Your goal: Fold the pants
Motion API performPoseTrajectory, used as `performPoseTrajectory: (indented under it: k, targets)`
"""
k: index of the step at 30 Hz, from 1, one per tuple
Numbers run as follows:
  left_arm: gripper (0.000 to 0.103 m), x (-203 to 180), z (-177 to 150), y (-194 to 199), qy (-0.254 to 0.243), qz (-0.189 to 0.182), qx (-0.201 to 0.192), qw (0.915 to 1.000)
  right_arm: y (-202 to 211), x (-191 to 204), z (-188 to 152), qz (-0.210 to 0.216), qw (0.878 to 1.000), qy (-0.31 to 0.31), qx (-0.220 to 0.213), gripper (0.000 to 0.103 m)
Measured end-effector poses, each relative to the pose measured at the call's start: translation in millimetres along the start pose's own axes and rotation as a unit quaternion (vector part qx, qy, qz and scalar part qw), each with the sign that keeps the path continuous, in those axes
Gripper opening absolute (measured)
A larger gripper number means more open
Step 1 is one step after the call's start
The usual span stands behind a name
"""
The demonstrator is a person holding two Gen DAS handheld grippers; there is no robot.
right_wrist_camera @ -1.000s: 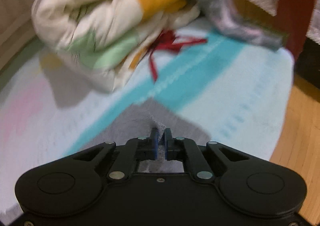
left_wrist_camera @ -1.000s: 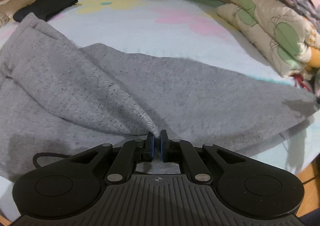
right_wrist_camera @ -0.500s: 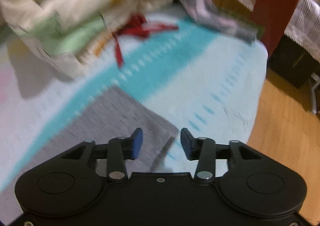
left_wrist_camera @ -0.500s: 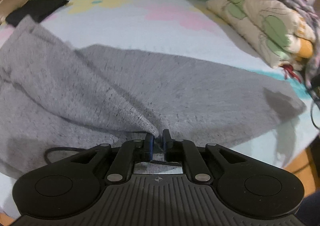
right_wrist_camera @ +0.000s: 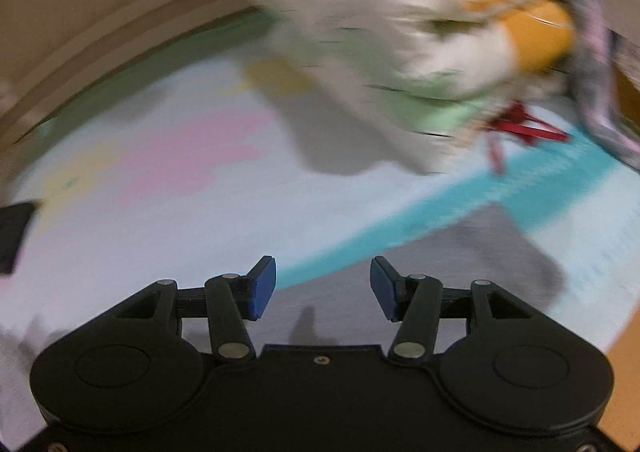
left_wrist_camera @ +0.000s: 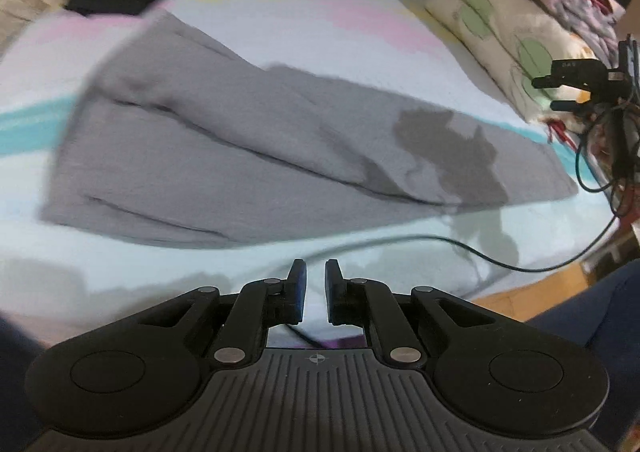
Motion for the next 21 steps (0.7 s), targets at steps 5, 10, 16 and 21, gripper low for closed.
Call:
performPoseTrajectory:
  k: [5,10,16,21]
  targets:
    - [0.010,48,27,19,0.051,0.075,-0.054,0.9944,10,84,-15,0.085,0.994,0.065,0.005,0.065]
    - [0.010,89,72,-9,0.109,0.112,-0.074,0.9849,9,176,-44,0.154,0.977,0.145,0.020,0.065]
    - [0.010,132,123,-49,0.130,0.114,-0.051,0.9836,-9,270,-98,0.193,0.949,0.247,0.036,0.065]
    - [0.010,174,135,-77,0.151,0.110,-0.025,0.9820,-41,320,-138,0.199,0.931,0.298,0.070,0.065]
Point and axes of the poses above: each gripper's, at about its wrist camera, not at the fingertips, and y roughly against the way its jaws point, x to its left, z to its top, the point moved 8 cm from there along -y, roughly the way its jaws point, and after that the axes turned 9 degrees about x, right-handed, at the moved point
